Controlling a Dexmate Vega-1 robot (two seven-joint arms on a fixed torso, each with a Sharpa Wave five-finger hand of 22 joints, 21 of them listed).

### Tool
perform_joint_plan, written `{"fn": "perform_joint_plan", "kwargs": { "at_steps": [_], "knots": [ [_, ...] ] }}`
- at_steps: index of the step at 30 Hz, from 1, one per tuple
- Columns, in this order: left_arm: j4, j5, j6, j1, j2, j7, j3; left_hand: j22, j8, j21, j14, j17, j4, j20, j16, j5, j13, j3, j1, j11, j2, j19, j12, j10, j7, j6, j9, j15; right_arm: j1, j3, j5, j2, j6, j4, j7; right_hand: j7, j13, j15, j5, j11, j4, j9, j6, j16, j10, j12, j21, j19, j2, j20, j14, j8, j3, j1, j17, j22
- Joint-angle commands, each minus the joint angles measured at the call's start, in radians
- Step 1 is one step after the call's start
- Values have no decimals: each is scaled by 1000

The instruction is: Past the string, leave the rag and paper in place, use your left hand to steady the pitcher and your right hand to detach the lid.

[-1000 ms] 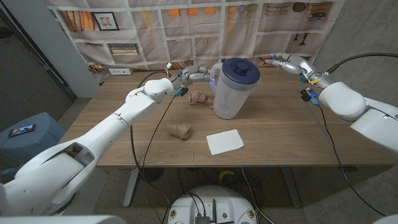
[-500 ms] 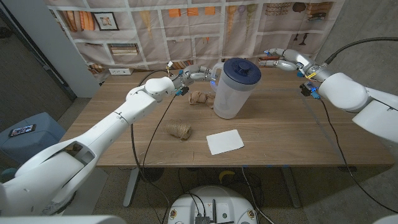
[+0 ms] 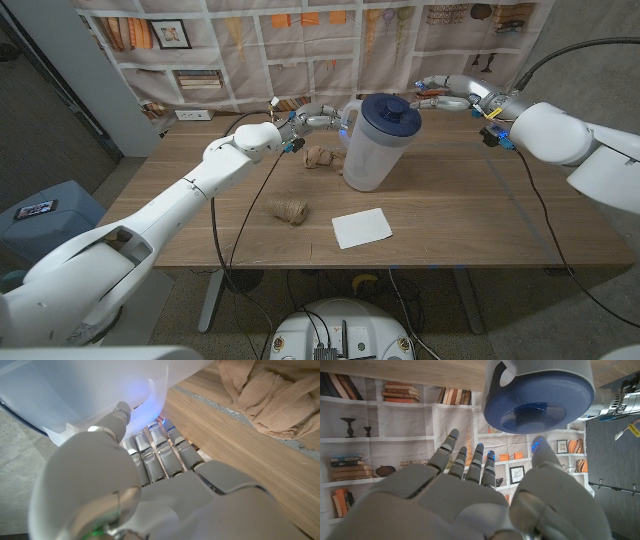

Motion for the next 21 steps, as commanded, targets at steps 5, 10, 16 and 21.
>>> {"fn": "perform_joint_plan", "kwargs": {
  "at_steps": [5, 10, 16, 21],
  "knots": [
    [-18, 3, 13, 6, 6, 10, 0, 3, 3, 2, 15, 2, 11, -151, 5, 8, 4, 21, -39, 2, 41, 9, -1, 10, 22, 36, 3, -105, 109, -74, -37, -57, 8, -12, 70, -20, 3, -2, 11, -28, 2, 3, 16, 4, 27, 11, -12, -38, -13, 14, 7, 9, 18, 46, 1, 4],
    [-23, 1, 19, 8, 8, 12, -1, 3, 3, 1, 15, 2, 11, -151, 5, 8, 5, 21, -40, 4, 39, 10, 0, 12, 24, 37, 4, -104, 136, -94, -47, -70, 20, -13, 95, -26, 3, -8, 13, -33, 7, 4, 20, 5, 34, 10, -19, -76, -21, 20, 4, 10, 21, 63, 1, 3],
    [-21, 2, 18, 7, 9, 9, 0, 3, 3, 1, 17, 2, 11, -151, 5, 8, 5, 23, -41, 3, 40, 10, 0, 14, 22, 37, 4, -105, 198, -131, -35, -77, 39, 6, 160, -35, 4, -9, 13, -44, 8, 4, 18, 3, 35, 8, -20, -99, -26, 20, -4, 7, 26, 79, 1, 3],
    [-21, 3, 16, 6, 10, 8, 1, 3, 3, 1, 17, 2, 10, -152, 4, 8, 5, 24, -41, 1, 39, 9, -1, 15, 21, 37, 4, -105, 257, -169, -36, -82, 30, 9, 215, -44, 4, -7, 14, -46, 7, 4, 15, 3, 36, 7, -19, -107, -26, 25, -7, 6, 30, 90, 1, 3]
  ]
}}
